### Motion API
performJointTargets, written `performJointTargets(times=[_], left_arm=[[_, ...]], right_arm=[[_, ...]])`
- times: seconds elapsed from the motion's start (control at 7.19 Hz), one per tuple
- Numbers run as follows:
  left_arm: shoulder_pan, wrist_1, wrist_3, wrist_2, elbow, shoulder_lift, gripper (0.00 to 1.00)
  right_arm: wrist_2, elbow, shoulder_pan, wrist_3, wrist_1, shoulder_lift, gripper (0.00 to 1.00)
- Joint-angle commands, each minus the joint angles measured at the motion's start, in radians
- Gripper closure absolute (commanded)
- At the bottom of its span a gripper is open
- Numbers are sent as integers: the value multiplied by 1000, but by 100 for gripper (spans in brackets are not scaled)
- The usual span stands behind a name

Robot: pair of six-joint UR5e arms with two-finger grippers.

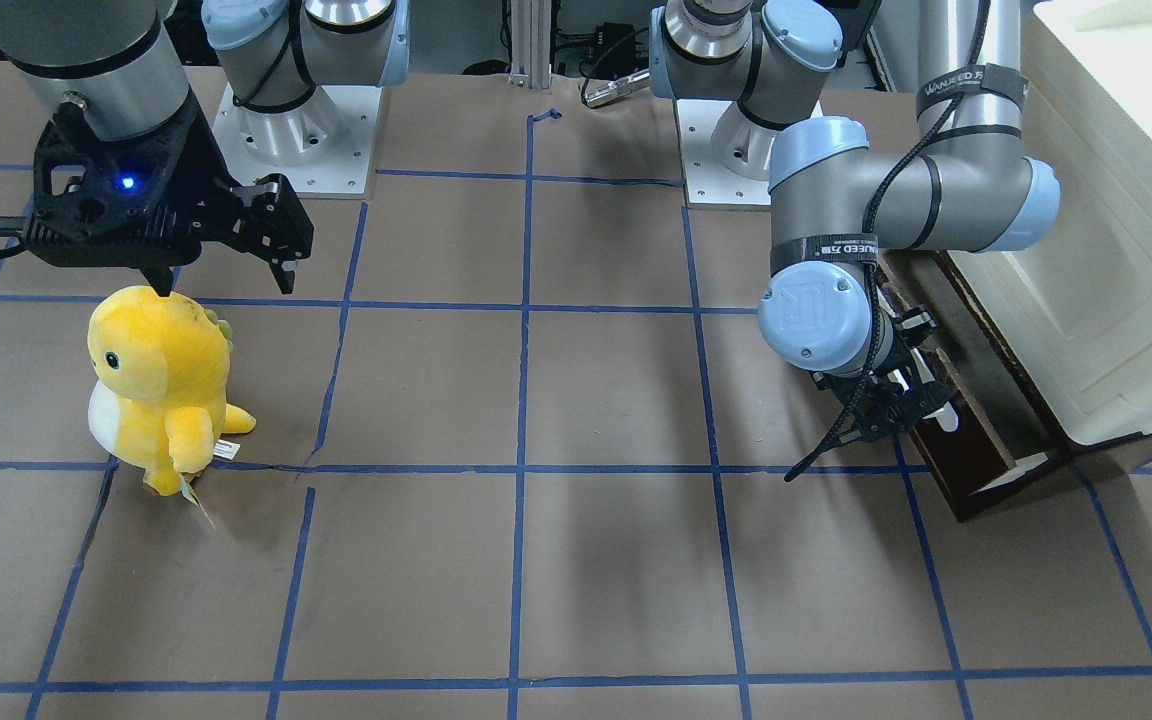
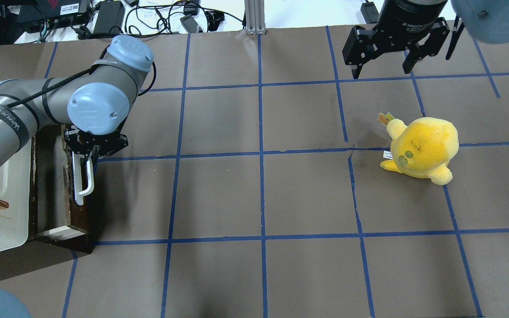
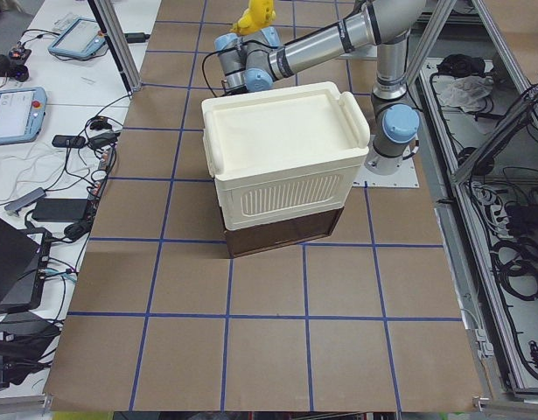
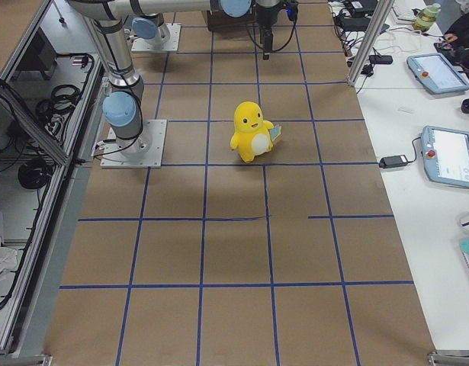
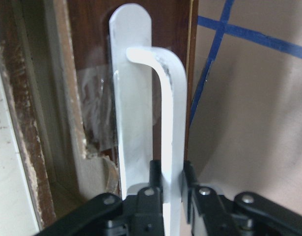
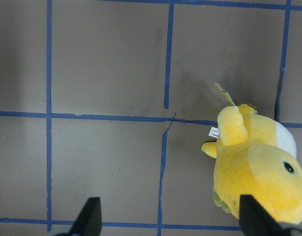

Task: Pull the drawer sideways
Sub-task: 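Pull the drawer out by its handle with the left gripper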

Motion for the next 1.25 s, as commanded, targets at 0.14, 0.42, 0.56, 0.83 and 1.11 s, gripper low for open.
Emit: performJointTargets(times=[0.14, 0.42, 0.56, 0.83, 1.11], left_arm=[[-40, -19, -24, -19, 37, -23, 78], [-66, -44, -50, -22, 67, -37, 77], [-77, -44, -58, -42, 73, -44, 76], [-89, -44, -71, -49, 82, -54, 76], [-95, -44, -81, -77, 96, -55, 76]], right_arm=[[1, 0, 0, 0, 0, 0, 0], [1, 0, 0, 0, 0, 0, 0], [1, 0, 0, 0, 0, 0, 0], [1, 0, 0, 0, 0, 0, 0], [1, 0, 0, 0, 0, 0, 0]])
